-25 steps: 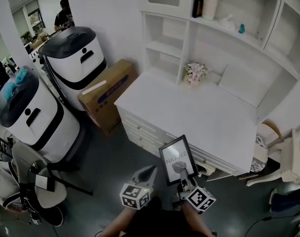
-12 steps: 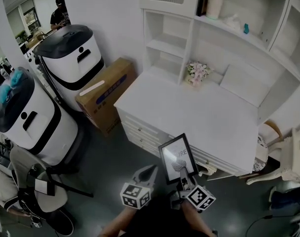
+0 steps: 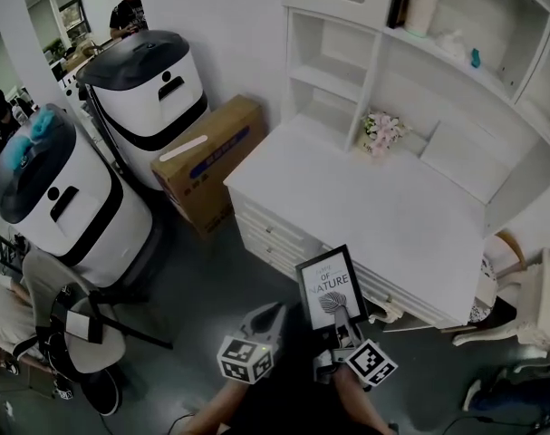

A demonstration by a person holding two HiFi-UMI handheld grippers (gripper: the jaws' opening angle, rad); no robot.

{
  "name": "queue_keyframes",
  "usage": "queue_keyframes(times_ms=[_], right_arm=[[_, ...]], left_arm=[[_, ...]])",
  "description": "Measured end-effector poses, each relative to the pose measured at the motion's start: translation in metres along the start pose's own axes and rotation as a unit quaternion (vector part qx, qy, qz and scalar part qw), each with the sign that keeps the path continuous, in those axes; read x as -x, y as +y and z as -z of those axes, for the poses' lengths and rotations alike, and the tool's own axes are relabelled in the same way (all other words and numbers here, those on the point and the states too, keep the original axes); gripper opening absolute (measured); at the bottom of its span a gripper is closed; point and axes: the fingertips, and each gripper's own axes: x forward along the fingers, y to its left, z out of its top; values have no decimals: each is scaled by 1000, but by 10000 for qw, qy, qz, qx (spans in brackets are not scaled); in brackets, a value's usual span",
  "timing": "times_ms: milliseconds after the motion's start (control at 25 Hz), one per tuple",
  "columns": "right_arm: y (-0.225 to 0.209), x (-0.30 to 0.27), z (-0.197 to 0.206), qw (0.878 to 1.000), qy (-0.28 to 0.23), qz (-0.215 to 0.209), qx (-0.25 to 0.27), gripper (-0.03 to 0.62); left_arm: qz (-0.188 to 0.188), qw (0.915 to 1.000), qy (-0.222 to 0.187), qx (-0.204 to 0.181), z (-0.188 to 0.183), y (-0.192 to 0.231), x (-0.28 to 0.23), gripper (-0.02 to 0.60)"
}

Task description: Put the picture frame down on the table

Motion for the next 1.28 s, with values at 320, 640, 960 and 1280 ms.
queue_keyframes(times_ms=[320,640,960,1280], right_arm=[[0,-24,-5,9999,15,-70,90,17],[4,-58,-12,9999,30,-91,51,17],[12,-102,-30,9999,21,-125,-1,17],[13,-156,-57,9998,92,-76,132,17]], left_arm=[[-135,9999,-42,-51,-5,16,-9,14],[-112,9998,25,-157,-18,32,-32,14],[-131,9998,9,-129,-41,58,-68,14],[-156,9999,-7,-25,-62,84,-114,14]])
